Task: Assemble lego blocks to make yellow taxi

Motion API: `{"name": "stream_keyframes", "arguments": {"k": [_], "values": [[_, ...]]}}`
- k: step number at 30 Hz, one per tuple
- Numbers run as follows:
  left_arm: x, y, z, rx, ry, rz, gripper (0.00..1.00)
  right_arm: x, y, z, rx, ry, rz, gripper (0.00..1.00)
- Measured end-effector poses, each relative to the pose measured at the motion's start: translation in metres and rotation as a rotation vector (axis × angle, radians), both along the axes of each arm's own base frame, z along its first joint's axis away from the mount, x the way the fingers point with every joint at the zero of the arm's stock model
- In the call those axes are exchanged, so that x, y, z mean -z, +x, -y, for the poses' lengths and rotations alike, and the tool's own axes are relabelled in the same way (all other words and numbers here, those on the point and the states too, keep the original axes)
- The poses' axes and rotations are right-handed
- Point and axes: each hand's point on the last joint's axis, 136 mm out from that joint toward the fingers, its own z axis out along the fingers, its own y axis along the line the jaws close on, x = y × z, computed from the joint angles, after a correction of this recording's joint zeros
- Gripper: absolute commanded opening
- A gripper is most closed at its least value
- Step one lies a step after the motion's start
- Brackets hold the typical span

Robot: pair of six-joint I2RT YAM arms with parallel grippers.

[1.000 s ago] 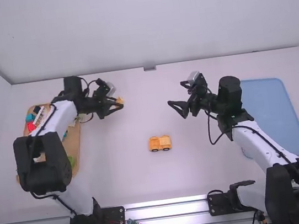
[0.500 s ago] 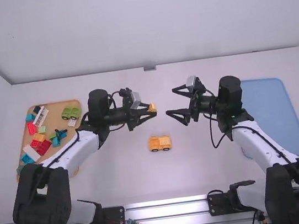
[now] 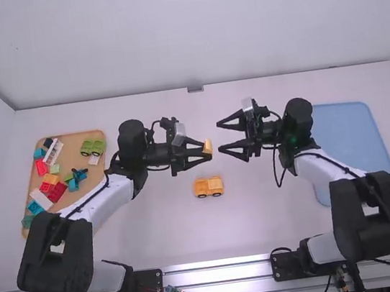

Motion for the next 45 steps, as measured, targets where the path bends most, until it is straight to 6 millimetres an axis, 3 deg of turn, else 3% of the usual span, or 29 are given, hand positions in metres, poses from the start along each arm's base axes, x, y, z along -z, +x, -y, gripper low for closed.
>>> {"name": "stream_keyframes", "arguments": {"k": [10,22,33,35,36,38,40,41,43,45], "values": [[0.002,0.012,-0.001,-0.071,0.015,0.005,0.02,-0.001,-0.012,-0.018,-0.080,0.012,-0.100,0.76],[0.001,0.011,0.008,-0.080,0.018,0.024,0.02,-0.001,-0.017,-0.029,-0.102,0.013,-0.127,0.60],[0.001,0.010,0.009,-0.074,0.016,0.029,0.02,-0.002,-0.015,-0.030,-0.084,0.017,-0.126,0.31],[0.001,0.009,0.009,-0.067,0.013,0.018,0.02,-0.002,-0.015,-0.030,-0.086,0.017,-0.112,0.16],[0.000,0.008,0.009,-0.063,0.011,0.008,0.04,-0.002,-0.015,-0.029,-0.085,0.018,-0.097,0.08],[0.000,0.007,0.010,-0.060,0.009,0.002,0.12,-0.002,-0.015,-0.029,-0.087,0.017,-0.090,0.04],[0.000,0.007,0.010,-0.061,0.009,0.004,0.37,-0.002,-0.015,-0.029,-0.087,0.017,-0.093,0.02],[0.000,0.007,0.010,-0.061,0.008,0.009,0.41,-0.002,-0.015,-0.029,-0.088,0.017,-0.092,0.00],[-0.001,0.010,0.009,-0.075,0.008,0.026,0.66,-0.001,-0.015,-0.029,-0.087,0.016,-0.113,0.00],[-0.001,0.011,0.009,-0.083,0.010,0.027,0.68,-0.001,-0.015,-0.029,-0.086,0.016,-0.119,0.00]]}}
